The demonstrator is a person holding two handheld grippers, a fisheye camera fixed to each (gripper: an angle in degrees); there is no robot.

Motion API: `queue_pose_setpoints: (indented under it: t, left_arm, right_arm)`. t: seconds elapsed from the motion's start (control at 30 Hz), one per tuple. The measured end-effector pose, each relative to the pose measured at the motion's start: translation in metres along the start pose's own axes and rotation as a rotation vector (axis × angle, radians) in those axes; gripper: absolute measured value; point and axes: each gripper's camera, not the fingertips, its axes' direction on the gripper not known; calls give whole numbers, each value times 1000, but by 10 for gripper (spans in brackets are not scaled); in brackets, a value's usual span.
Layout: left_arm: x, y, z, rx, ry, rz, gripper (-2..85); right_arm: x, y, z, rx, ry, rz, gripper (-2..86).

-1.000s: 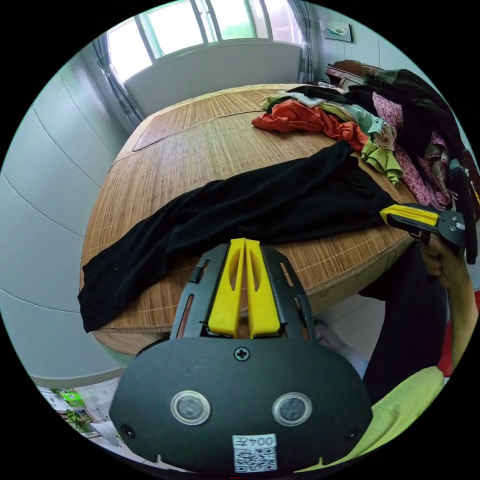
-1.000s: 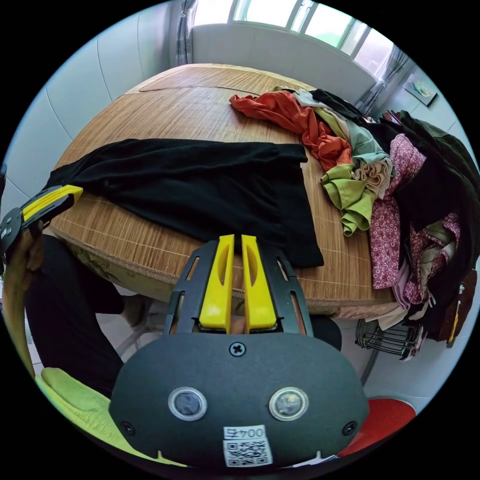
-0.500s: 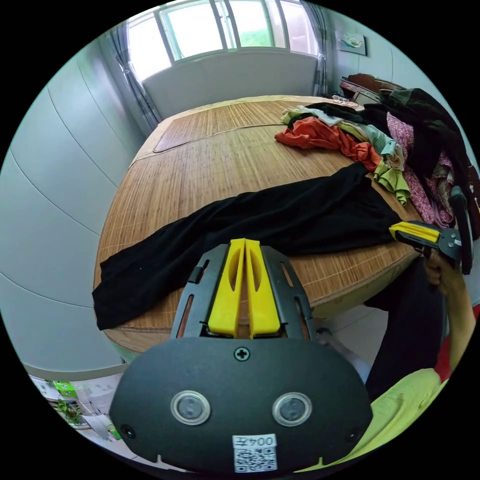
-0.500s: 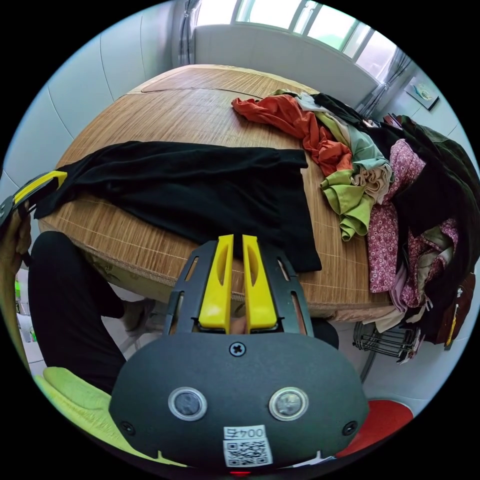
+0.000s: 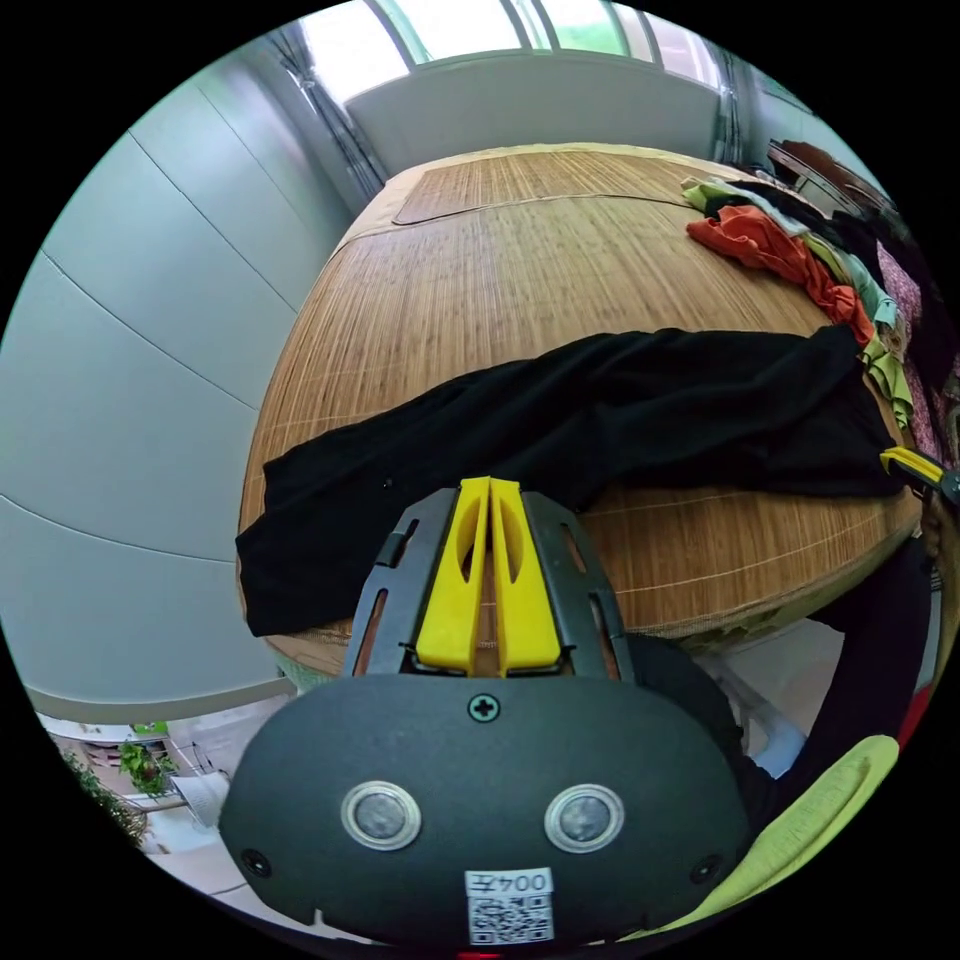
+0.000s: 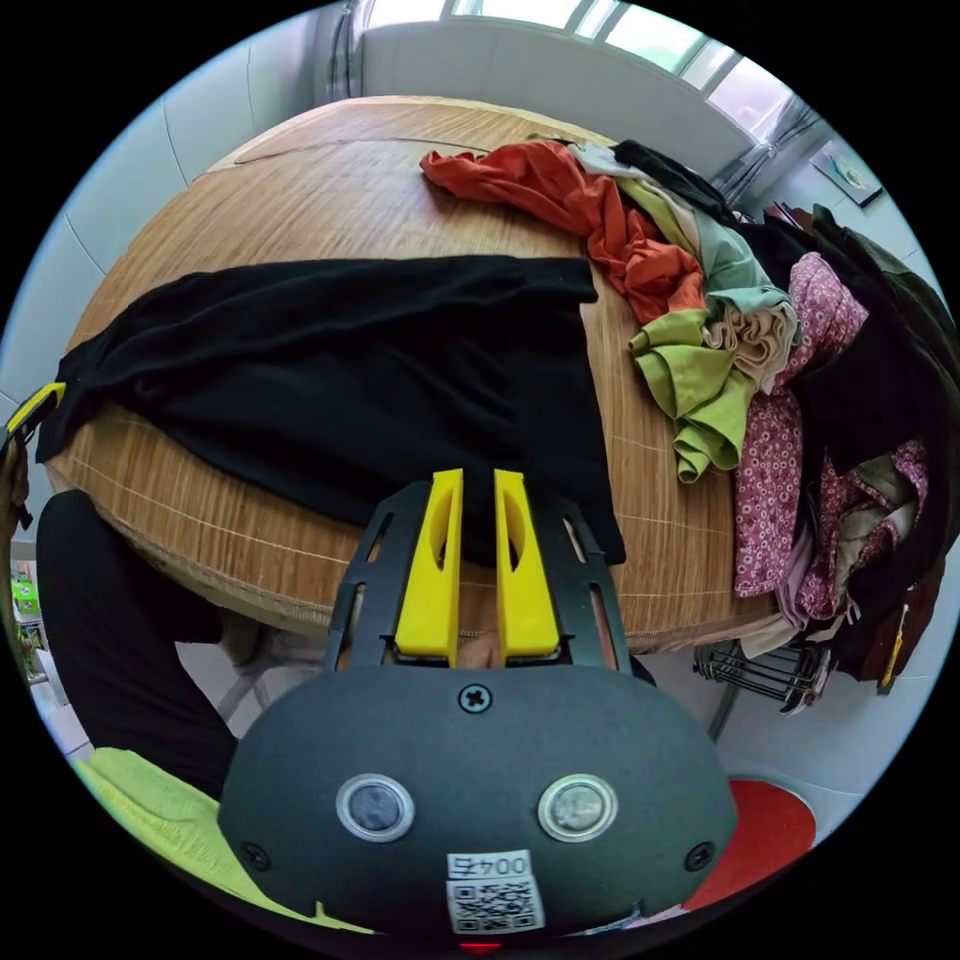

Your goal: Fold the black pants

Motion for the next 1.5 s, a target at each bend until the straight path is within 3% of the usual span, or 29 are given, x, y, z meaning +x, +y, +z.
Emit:
queue_pose_setpoints:
  t: [0.47, 1.0, 1.3, 1.5]
  left_arm:
    - [-16, 12, 50, -4, 32, 5, 5]
    - [-104, 55, 112, -67, -78, -64, 23]
    - [-154, 74, 157, -61, 52, -141, 81]
    - [-166, 64, 175, -88, 47, -108, 62]
  right_arm:
    - [39, -18, 3, -16, 24, 32, 71]
    - [-26, -91, -35, 55, 30, 6, 82]
    - [-82, -143, -45, 67, 37, -31, 112]
    - [-115, -182, -43, 74, 44, -59, 106]
